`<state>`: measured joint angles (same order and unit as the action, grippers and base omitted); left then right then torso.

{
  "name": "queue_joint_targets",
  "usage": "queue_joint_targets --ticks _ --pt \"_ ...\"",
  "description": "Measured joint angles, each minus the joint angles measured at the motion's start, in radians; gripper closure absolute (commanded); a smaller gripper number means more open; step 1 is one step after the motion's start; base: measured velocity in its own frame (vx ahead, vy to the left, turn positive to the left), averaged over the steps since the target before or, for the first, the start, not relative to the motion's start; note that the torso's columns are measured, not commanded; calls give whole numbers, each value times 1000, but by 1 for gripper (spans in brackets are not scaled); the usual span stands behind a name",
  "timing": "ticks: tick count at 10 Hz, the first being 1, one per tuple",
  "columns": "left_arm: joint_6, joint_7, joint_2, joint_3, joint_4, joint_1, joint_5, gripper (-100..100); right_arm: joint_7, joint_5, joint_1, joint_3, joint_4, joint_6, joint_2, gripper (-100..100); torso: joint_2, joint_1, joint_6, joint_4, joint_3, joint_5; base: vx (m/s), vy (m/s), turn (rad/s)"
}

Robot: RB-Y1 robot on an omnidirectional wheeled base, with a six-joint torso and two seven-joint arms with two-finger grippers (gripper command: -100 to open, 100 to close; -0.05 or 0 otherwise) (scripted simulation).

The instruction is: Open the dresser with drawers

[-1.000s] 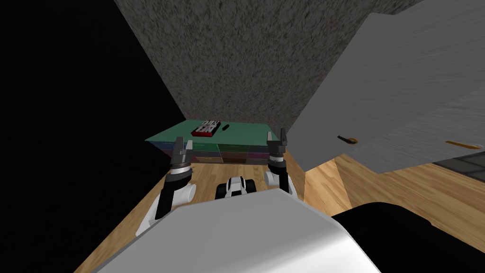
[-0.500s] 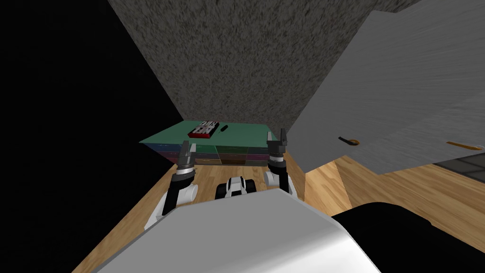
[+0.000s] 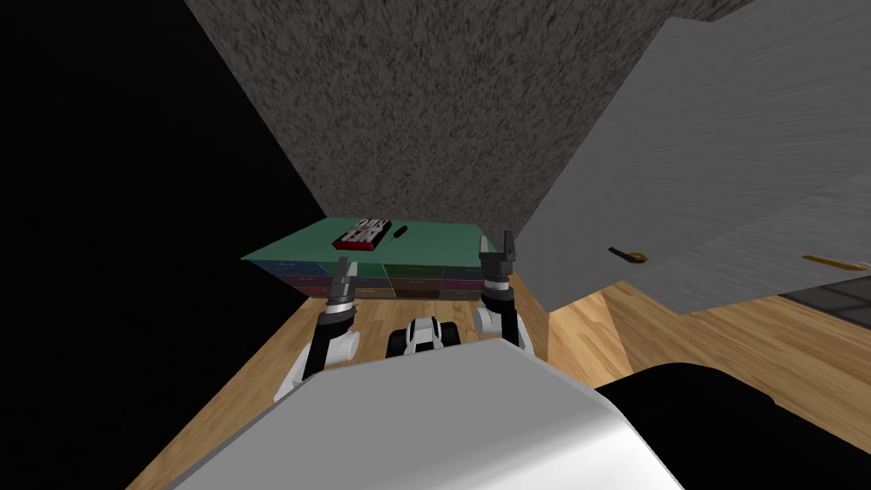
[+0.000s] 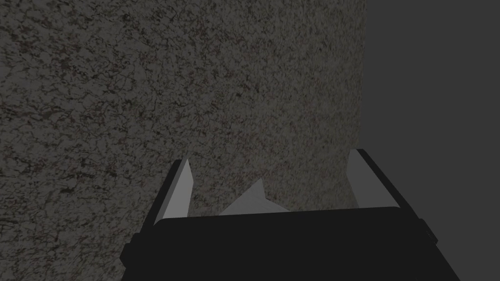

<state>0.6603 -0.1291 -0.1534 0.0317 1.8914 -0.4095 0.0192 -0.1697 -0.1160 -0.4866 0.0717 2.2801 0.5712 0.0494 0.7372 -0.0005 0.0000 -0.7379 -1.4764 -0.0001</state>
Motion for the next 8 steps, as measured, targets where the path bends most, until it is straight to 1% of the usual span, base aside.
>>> queue_joint_targets --ticks 1,3,8 --pt "7 1 -2 0 -18 2 1 -100 0 0 0 0 0 0 0 0 1 1 0 0 0 0 43 -42 -14" --pt "31 2 -3 1 -78 23 1 -100 0 0 0 0 0 0 0 0 1 1 0 0 1 0 53 -37 -10" --pt "88 4 -2 10 -214 54 1 -100 0 0 0 0 0 0 0 0 0 0 0 0 0 0 57 -32 -10"
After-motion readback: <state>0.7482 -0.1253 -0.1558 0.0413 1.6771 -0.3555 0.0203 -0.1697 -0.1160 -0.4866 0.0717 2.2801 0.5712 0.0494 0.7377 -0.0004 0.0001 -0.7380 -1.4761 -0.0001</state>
